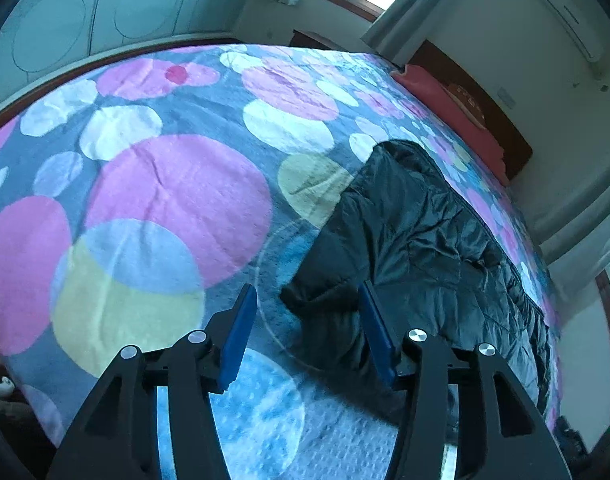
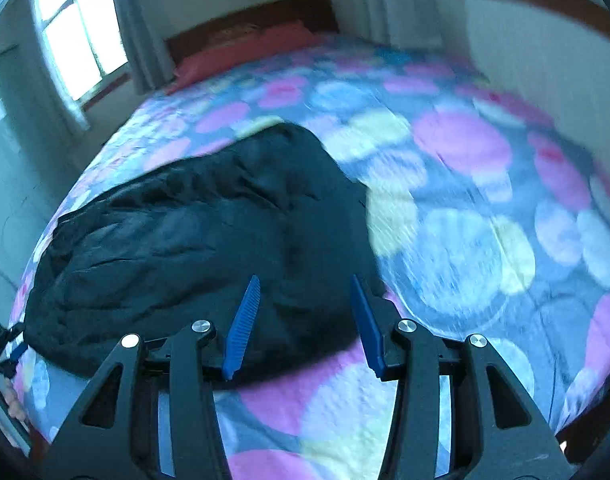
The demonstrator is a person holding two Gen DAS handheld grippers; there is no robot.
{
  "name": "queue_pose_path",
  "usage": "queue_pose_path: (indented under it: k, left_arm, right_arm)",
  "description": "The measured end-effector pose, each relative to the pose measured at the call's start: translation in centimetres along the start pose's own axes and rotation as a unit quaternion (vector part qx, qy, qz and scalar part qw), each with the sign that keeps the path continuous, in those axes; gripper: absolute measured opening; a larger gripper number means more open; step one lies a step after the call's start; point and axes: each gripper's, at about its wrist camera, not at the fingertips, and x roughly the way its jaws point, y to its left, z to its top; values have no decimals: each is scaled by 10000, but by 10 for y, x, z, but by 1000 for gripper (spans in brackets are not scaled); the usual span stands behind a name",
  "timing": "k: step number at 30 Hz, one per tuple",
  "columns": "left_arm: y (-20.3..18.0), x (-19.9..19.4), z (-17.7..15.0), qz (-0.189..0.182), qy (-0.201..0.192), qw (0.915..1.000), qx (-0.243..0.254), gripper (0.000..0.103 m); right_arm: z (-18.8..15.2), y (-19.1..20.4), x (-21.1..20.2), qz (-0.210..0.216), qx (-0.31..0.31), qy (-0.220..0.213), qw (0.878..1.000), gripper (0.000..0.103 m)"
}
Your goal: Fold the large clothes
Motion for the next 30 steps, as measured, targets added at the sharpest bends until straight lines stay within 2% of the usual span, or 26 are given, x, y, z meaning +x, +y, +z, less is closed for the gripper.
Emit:
queue_pose_path:
  k: [7, 11, 15, 20, 22, 30]
  left_arm:
    - [5, 0, 1, 117, 14, 9999, 0, 53]
    - [4, -2, 4, 203, -27, 9998, 81, 53]
    - [2, -6, 9, 286, -111, 9994, 146, 53]
    - [0, -7, 14, 341, -160, 9991, 204, 53]
    - [0, -5, 15, 352, -134, 9991, 194, 53]
    - [-9, 0, 17, 285, -101, 9993, 225, 53]
  right_arm:
    - [7, 90, 39, 464, -994, 128, 9939, 44]
    - [14, 138, 56, 468, -1511, 4, 9874, 40]
    - [21, 173, 75, 214, -1906, -152, 9813, 40]
    - [14, 186, 110, -290, -2172, 89, 9757, 36]
    - [5, 185, 128, -369, -2210, 292, 9741, 36]
    - [-10, 184, 140, -498, -2257, 233, 9726, 36]
